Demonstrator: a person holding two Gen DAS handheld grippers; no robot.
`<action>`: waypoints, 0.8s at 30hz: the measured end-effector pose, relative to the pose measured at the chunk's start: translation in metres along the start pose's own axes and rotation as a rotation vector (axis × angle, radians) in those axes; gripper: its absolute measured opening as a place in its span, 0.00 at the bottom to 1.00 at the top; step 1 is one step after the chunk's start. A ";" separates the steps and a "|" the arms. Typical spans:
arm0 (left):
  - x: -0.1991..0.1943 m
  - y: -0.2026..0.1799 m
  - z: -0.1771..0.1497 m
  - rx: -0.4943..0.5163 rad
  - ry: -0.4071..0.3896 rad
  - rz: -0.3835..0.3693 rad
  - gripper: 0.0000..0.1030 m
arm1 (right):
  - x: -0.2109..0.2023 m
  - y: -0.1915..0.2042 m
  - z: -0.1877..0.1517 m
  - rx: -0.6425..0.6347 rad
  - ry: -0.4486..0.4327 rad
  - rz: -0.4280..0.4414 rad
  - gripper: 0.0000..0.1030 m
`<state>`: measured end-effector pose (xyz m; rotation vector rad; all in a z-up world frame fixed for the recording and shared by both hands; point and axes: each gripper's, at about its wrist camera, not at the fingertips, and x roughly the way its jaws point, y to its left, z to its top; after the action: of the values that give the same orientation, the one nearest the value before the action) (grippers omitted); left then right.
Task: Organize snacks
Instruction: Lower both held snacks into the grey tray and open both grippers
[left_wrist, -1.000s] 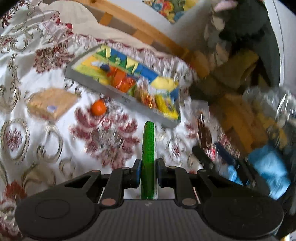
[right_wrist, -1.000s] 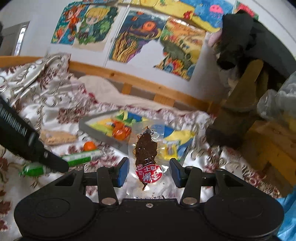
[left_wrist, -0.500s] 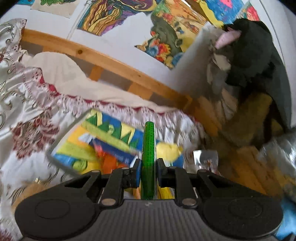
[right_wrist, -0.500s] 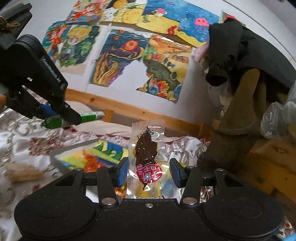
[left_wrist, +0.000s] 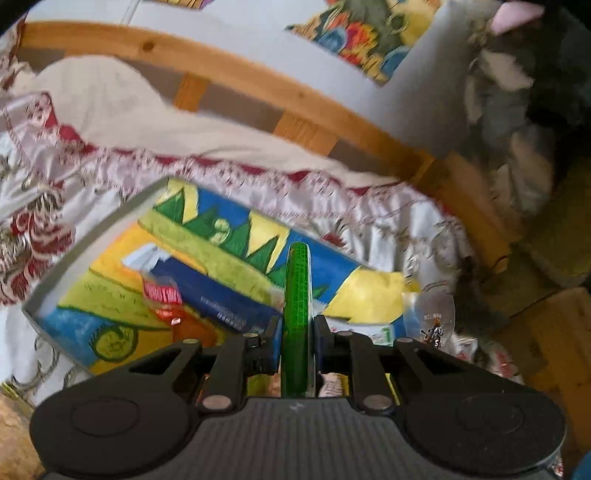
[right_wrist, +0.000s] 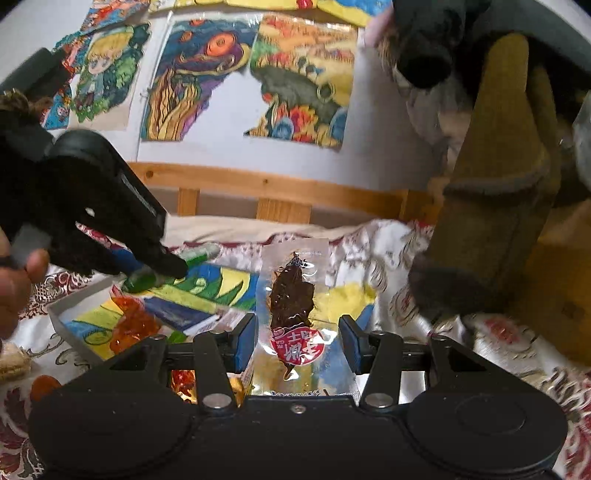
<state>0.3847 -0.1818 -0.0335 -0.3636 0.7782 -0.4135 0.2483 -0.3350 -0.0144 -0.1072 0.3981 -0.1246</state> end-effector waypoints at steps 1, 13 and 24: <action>0.004 0.001 -0.001 -0.001 0.007 0.010 0.18 | 0.005 0.002 -0.001 0.000 0.023 0.009 0.49; 0.025 -0.013 -0.007 0.121 0.038 0.097 0.18 | 0.030 0.008 -0.010 0.018 0.102 0.008 0.49; 0.026 -0.025 -0.010 0.188 0.056 0.142 0.20 | 0.035 0.007 -0.012 0.035 0.128 0.001 0.53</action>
<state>0.3889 -0.2174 -0.0443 -0.1206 0.8073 -0.3609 0.2763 -0.3340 -0.0401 -0.0650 0.5236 -0.1377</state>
